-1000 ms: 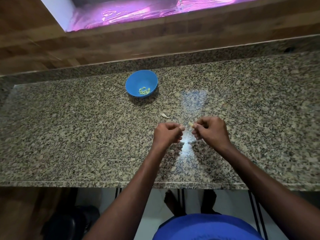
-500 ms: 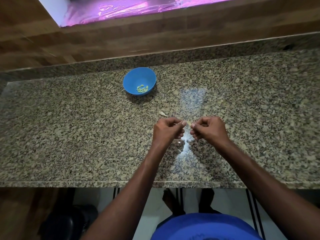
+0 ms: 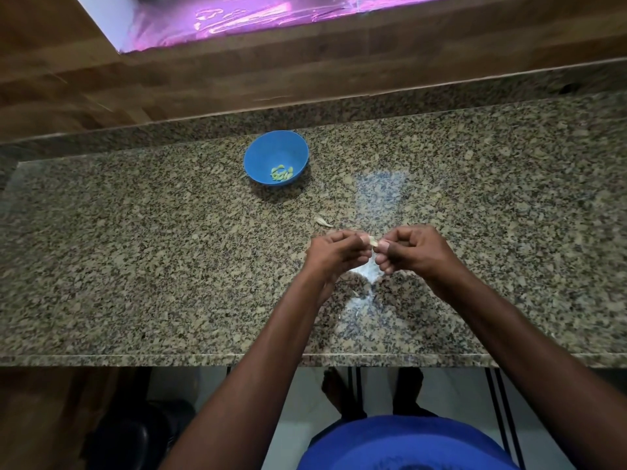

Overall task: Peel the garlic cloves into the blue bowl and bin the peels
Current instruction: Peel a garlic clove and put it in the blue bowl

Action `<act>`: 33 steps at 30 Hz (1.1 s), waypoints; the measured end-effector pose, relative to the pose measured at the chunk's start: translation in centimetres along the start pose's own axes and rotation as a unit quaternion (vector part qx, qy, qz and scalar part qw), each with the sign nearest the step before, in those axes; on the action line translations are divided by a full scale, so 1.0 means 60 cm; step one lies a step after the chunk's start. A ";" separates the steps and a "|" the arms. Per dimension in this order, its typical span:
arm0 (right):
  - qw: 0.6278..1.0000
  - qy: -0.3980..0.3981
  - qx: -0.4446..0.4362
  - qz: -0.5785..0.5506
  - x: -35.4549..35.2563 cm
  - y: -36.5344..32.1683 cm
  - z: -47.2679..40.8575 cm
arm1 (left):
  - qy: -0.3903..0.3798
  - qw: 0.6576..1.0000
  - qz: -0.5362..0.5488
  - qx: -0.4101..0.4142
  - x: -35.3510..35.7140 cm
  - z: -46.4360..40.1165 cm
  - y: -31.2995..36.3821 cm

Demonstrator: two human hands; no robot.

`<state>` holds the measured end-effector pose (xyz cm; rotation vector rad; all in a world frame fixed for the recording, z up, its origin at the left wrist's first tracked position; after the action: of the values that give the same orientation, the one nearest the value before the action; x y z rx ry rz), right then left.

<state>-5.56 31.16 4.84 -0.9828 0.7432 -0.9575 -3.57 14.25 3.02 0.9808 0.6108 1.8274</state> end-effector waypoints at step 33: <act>0.996 0.071 -0.007 0.047 0.001 0.011 -0.010 | -0.005 0.992 -0.062 0.106 0.002 0.005 -0.008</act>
<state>-5.83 31.09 4.01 -0.8919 0.9084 -0.9483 -3.08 14.58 2.87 1.0652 0.8537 1.6722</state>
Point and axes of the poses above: each hand's wrist, its own z-axis away from the middle knuckle, its own x-axis out of the palm, y = z × x, the point moved 6 cm from there along -z, towards the middle knuckle, and after that the axes turned 8 degrees about z, right-handed, at the moved point
